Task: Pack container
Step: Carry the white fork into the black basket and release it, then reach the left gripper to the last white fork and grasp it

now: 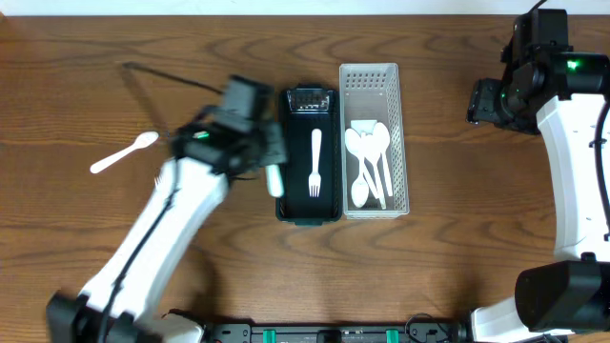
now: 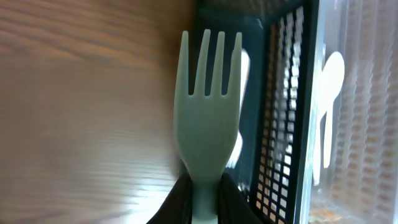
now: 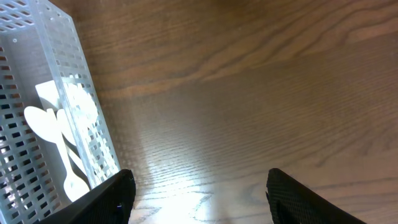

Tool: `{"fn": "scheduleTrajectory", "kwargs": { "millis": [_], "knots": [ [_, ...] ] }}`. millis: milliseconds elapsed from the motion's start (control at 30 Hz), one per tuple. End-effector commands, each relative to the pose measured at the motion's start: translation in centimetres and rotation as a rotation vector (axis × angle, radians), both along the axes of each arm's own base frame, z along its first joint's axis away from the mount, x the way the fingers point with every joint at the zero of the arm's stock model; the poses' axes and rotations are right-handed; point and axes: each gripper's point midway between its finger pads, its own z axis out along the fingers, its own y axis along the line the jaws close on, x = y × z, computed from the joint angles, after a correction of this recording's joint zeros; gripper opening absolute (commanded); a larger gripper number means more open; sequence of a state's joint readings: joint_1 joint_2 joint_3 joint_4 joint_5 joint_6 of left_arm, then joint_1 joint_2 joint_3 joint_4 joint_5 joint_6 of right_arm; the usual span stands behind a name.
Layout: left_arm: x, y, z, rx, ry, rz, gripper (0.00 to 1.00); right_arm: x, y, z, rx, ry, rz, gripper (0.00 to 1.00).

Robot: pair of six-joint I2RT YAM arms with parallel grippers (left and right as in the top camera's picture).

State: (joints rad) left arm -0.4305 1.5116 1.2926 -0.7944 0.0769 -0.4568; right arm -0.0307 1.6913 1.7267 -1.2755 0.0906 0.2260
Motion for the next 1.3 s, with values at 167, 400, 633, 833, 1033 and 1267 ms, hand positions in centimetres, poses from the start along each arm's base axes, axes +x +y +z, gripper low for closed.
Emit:
{"fn": "scheduleTrajectory", "kwargs": {
  "millis": [167, 400, 633, 833, 1033, 1267],
  "knots": [
    [0.1, -4.7, -7.2, 0.091, 0.111, -0.164, 0.06, 0.1, -0.4, 0.7, -0.009, -0.02, -0.013, 0.71],
    [0.2, -4.5, -8.7, 0.124, 0.135, -0.192, 0.66, 0.0, -0.4, 0.7, -0.009, -0.018, -0.012, 0.71],
    [2.9, -3.6, -2.1, 0.292, -0.035, -0.378, 0.7, 0.0, -0.4, 0.7, -0.012, -0.017, -0.005, 0.71],
    [4.5, -0.5, 8.5, 0.349, -0.192, -0.304, 0.77, 0.0, -0.4, 0.7, -0.016, -0.014, 0.004, 0.72],
    [3.3, 10.1, 11.9, 0.309, -0.145, 0.046, 0.79, 0.0, -0.4, 0.6, -0.03, -0.009, 0.047, 0.73],
    [0.7, 20.9, 7.7, 0.222, 0.076, 0.398, 0.84, 0.1, -0.4, 0.7, -0.03, -0.014, 0.047, 0.75]
  ]
}}
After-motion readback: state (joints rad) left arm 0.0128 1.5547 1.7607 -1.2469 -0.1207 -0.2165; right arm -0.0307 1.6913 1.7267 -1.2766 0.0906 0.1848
